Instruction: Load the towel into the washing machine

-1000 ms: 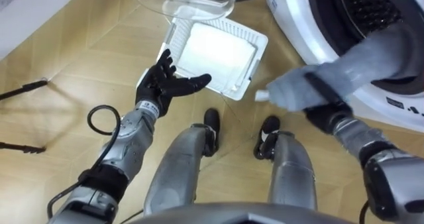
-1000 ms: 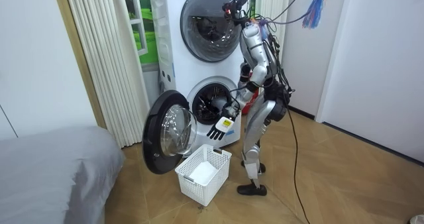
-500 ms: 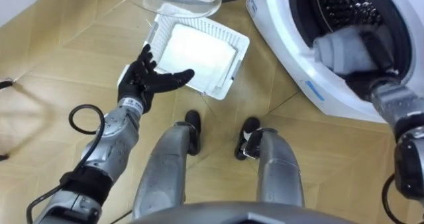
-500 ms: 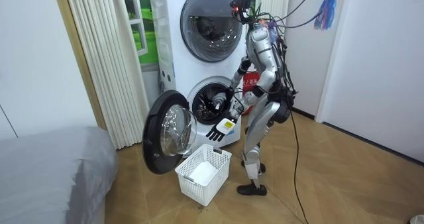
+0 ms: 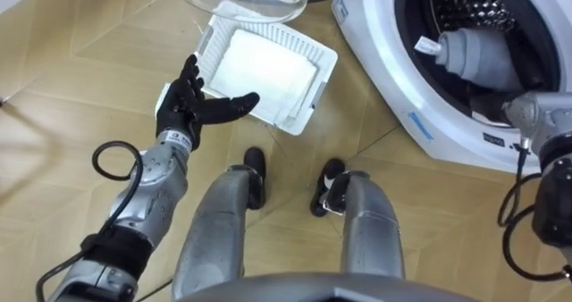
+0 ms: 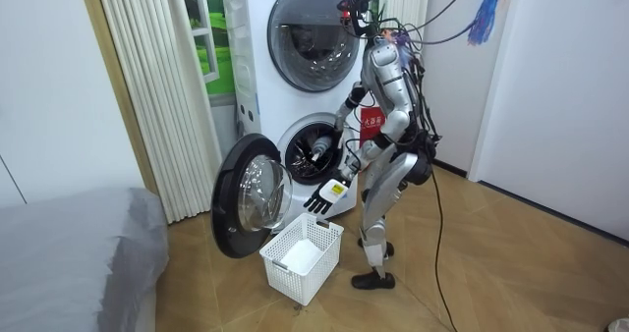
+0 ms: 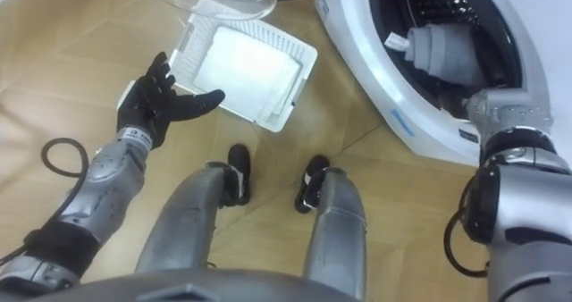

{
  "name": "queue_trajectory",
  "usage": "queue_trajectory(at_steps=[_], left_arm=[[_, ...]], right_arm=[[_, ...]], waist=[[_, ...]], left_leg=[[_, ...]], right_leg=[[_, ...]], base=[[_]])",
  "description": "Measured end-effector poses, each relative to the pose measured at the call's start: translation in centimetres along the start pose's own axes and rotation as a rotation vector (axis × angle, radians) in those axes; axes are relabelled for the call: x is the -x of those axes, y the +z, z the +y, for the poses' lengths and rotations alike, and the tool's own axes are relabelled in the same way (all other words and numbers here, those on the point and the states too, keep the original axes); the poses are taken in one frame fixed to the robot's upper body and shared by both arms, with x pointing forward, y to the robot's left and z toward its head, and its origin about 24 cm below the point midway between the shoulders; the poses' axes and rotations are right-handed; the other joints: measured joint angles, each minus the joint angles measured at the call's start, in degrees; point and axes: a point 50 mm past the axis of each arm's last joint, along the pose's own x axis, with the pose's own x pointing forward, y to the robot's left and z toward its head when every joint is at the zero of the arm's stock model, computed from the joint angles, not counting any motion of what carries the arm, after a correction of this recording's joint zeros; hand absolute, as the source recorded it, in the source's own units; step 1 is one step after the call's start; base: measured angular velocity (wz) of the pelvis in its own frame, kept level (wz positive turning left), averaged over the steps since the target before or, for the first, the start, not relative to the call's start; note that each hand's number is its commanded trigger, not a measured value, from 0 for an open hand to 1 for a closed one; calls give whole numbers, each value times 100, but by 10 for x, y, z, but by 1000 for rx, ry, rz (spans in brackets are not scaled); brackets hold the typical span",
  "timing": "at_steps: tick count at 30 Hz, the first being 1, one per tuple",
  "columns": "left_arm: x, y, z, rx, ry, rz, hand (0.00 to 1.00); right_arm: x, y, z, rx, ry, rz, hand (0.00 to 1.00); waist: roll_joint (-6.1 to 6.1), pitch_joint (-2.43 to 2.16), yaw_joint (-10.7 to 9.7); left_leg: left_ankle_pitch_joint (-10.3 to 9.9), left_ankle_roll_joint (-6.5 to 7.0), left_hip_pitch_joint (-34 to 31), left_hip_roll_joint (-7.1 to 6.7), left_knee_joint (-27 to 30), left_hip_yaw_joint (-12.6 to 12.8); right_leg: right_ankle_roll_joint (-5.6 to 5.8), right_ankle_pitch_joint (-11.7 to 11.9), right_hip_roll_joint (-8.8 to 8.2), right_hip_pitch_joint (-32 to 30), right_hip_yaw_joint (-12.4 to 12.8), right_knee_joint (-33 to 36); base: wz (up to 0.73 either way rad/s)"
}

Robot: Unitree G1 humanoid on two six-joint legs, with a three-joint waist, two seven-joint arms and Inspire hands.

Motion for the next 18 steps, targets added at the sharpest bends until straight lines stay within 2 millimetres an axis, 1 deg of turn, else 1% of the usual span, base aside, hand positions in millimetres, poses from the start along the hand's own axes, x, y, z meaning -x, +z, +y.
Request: queue_trajectory(at_steps=[5, 9, 11, 14, 16, 18], left_arm=[[-1, 1, -2, 4, 7, -5, 0], [-4, 6, -4, 6, 1, -17, 0], [-5, 8, -5, 7, -1, -24, 0], [-6, 11, -6, 6, -4, -32, 0], [-8, 14, -7, 5, -8, -40, 0], [-10, 19, -9, 3, -16, -54, 0]], right_arm=[[1, 3, 1, -66, -53, -4, 0], [2, 6, -1, -110, -89, -30, 0], [2, 7, -2, -117, -104, -40, 0], [1, 9, -5, -125, -125, -55, 0], [2, 10, -6, -131, -137, -65, 0], [2, 11, -6, -136, -148, -73, 0]], waist=[[3, -1, 10], [21, -9, 138], [31, -13, 156], [76, -31, 180], [117, -53, 192], [170, -54, 208]], left_leg=[[-8, 33, -2, 41, -50, 67], [-2, 41, 0, 84, -68, 67], [-2, 42, 0, 87, -73, 68], [1, 47, 49, 92, -111, 69], [0, 47, 64, 94, -115, 71], [0, 47, 105, 97, -133, 70]], right_leg=[[25, 32, 24, 16, -3, -66], [21, 91, 76, 25, -5, -178], [26, 95, 79, 38, -14, -202], [40, 115, 93, 110, -31, -268], [44, 117, 97, 132, -34, -281], [45, 118, 99, 176, -49, -295]], base=[[0], [-5], [0], [0], [0], [0]])
